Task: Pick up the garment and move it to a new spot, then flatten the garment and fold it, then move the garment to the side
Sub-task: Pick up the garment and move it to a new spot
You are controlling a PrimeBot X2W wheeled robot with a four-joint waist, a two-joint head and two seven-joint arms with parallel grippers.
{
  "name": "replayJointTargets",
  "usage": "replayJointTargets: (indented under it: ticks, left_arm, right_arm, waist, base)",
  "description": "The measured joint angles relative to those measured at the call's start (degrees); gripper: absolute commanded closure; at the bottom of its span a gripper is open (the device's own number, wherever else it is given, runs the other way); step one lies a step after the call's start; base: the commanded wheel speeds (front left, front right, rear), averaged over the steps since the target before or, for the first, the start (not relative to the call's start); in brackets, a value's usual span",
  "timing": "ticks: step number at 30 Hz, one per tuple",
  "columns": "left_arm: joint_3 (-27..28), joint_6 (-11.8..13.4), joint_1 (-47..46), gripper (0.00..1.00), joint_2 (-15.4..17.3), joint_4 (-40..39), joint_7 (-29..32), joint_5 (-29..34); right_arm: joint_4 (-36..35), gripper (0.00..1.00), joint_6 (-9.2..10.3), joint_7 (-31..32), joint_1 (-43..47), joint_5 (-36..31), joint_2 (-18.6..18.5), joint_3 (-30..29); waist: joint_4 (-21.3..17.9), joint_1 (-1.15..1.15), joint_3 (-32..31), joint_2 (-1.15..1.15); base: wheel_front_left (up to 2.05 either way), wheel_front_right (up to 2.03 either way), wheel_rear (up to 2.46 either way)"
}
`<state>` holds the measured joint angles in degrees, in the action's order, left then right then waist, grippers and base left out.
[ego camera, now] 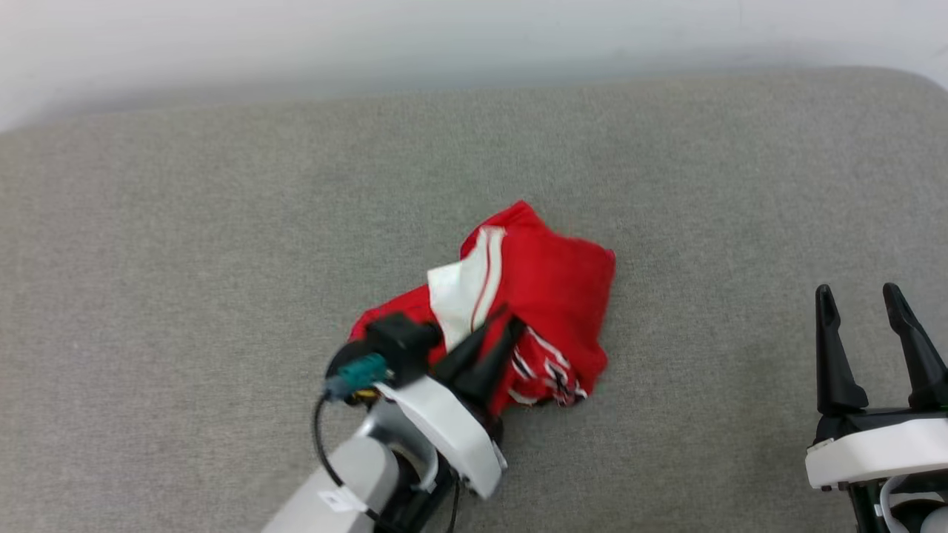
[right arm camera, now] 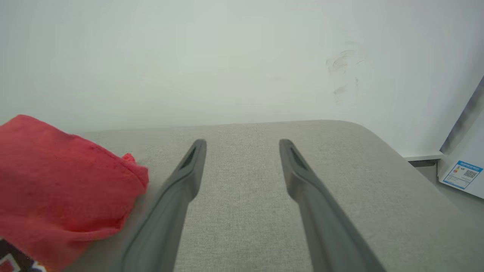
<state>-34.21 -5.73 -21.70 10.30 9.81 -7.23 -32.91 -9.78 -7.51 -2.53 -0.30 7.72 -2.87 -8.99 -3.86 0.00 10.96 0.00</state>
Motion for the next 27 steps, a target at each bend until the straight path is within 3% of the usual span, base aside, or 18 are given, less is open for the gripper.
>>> replayJointTargets:
  ticks: [5,6,7,8,15,16,23,27]
  left_arm:
    - [-7.03,-1.26,1.58,1.00,1.16,2.98,3.36,0.40]
    - [-7.97,-1.34,1.58,0.87,1.45,3.18,3.46,0.18]
    - [-8.37,-1.42,1.55,0.50,1.64,3.20,3.02,-0.31]
    - [-8.80,-1.43,1.38,0.00,1.88,3.22,2.46,-0.27]
    - [-7.00,-0.97,-0.05,0.00,2.67,2.13,-3.54,-0.81]
    - [-5.12,1.02,-0.05,0.00,3.33,1.12,-5.38,0.13]
    - [2.40,8.04,1.76,0.00,5.70,-0.62,-7.57,3.08]
    - [8.10,10.76,4.71,0.00,6.98,-1.04,-7.67,3.33]
  right_arm:
    - [0.33,0.00,0.00,-0.48,-0.69,0.35,0.02,0.70]
    - [0.52,0.00,0.00,-0.51,-0.82,0.38,0.02,0.83]
    - [0.67,0.00,0.00,-0.64,-0.95,0.35,0.02,0.80]
    - [0.82,0.00,0.00,-0.71,-1.08,0.32,0.01,0.74]
    - [2.14,0.00,0.00,-0.70,-1.34,0.03,0.01,0.41]
    - [2.55,0.00,0.00,-0.40,-1.07,-0.14,0.01,0.51]
    - [2.92,0.00,0.00,0.88,0.71,-0.14,0.02,0.45]
    - [2.88,0.00,0.00,1.40,1.87,-0.14,0.01,0.21]
  waist:
    - [-0.33,0.00,2.81,0.00]
    - [-0.22,0.01,3.11,0.00]
    - [0.02,0.01,3.26,0.00]
    - [0.32,0.00,3.27,0.00]
    - [2.25,0.00,0.91,0.00]
    - [3.16,0.00,-0.84,0.00]
    - [5.43,0.00,-4.90,0.00]
    - [6.55,0.00,-6.66,0.00]
  base:
    - [0.00,0.00,0.00]
    - [0.00,0.00,0.00]
    - [0.00,0.00,0.00]
    - [0.00,0.00,0.00]
    - [0.00,0.00,0.00]
    - [0.00,0.00,0.00]
    - [0.00,0.00,0.00]
    - [0.00,0.00,0.00]
